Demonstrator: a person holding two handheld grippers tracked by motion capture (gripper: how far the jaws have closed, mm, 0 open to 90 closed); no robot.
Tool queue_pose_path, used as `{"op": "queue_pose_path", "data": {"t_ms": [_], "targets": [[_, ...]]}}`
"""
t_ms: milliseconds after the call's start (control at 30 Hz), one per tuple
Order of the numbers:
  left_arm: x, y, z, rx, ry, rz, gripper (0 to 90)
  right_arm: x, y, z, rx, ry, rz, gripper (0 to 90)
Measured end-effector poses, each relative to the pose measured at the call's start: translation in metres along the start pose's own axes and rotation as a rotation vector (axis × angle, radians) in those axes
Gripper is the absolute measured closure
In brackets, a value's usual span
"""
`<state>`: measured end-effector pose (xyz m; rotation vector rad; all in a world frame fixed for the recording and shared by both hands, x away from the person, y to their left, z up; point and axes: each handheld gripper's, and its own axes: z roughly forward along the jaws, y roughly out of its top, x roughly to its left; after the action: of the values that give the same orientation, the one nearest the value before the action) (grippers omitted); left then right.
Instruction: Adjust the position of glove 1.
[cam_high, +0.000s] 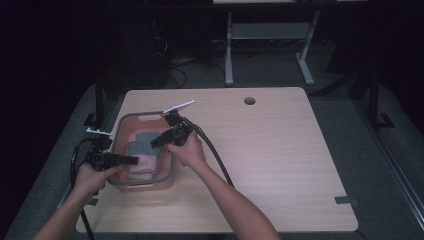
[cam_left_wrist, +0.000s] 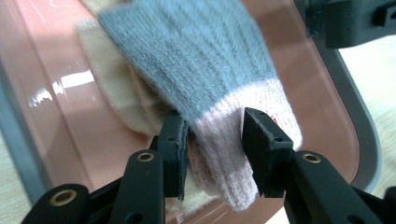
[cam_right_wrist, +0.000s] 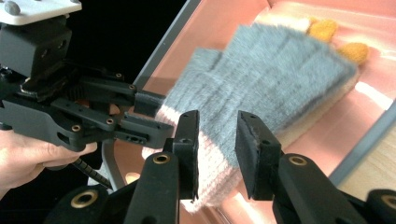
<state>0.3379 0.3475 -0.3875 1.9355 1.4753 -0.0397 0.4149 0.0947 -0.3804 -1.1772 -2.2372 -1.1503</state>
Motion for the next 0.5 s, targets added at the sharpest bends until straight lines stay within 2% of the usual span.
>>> {"op": "queue_pose_path", "data": {"t_ms": [167, 500], "targets": [[-0.004, 0.003, -0.003, -0.004, 0.010, 0.009, 56.9, -0.003, -0.002, -0.006, -0.018, 0.011, 0.006, 68.4], [-0.011, 0.012, -0.011, -0.044, 0.013, 0.009, 51.3, -0.007, -0.002, -0.018, -0.041, 0.022, 0.016, 67.2]]}}
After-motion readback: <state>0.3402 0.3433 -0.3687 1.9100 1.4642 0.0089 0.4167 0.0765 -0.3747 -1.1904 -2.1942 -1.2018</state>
